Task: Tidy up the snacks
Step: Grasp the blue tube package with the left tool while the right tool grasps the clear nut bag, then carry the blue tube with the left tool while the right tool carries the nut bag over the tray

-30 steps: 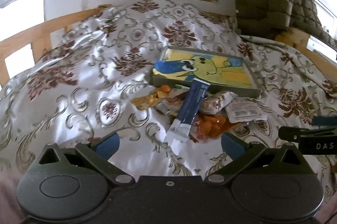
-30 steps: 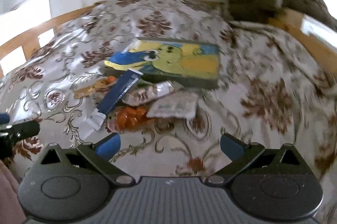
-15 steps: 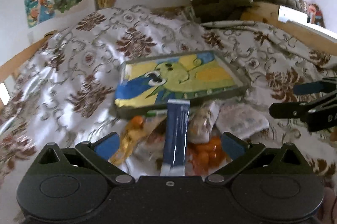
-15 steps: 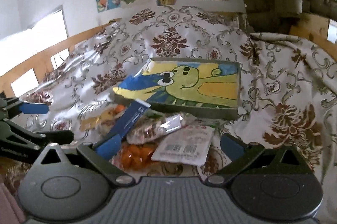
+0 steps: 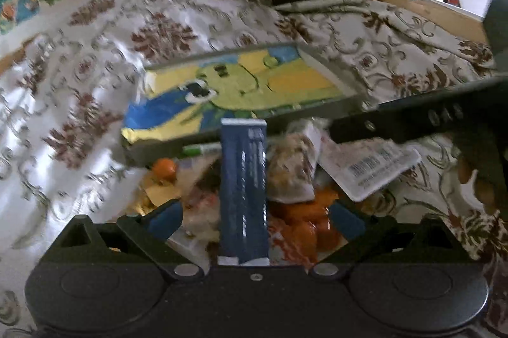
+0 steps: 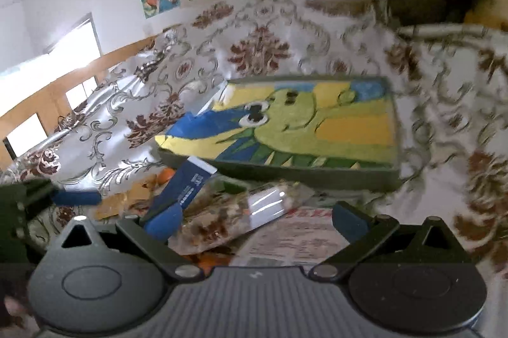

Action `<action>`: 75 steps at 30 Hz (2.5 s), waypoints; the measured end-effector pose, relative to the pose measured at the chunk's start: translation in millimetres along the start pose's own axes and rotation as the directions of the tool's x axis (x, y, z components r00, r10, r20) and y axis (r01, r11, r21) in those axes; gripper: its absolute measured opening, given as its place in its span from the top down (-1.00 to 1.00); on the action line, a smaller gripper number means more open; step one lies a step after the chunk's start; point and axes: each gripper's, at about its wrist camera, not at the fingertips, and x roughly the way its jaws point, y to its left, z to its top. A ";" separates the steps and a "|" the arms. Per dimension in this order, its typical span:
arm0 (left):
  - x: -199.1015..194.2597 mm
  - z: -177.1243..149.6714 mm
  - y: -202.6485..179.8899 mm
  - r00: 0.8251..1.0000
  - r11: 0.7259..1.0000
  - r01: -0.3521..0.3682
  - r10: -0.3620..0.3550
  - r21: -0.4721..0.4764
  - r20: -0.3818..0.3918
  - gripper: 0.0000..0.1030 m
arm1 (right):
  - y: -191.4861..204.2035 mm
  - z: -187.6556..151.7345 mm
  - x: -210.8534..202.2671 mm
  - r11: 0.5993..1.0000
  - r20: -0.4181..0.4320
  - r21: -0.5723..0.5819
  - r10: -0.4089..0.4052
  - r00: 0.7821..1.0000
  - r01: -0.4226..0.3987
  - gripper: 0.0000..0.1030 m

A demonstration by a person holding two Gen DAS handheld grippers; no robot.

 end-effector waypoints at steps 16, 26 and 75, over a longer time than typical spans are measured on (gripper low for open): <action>35.1 -8.1 31.5 0.987 0.970 0.112 -0.132 -0.215 -0.086 0.10 | -15.4 11.0 74.2 0.920 -0.181 0.375 0.189 0.965 -0.109 -0.99; 48.2 -12.3 48.0 0.978 0.931 0.136 -0.181 -0.339 -0.105 0.15 | -24.8 6.6 84.3 0.867 -0.152 0.490 0.185 0.971 -0.089 -0.73; -9.2 38.0 28.3 0.999 0.906 0.005 -0.024 -0.423 -0.039 0.35 | -58.3 5.4 -16.1 0.705 0.097 0.670 0.229 0.969 -0.233 0.28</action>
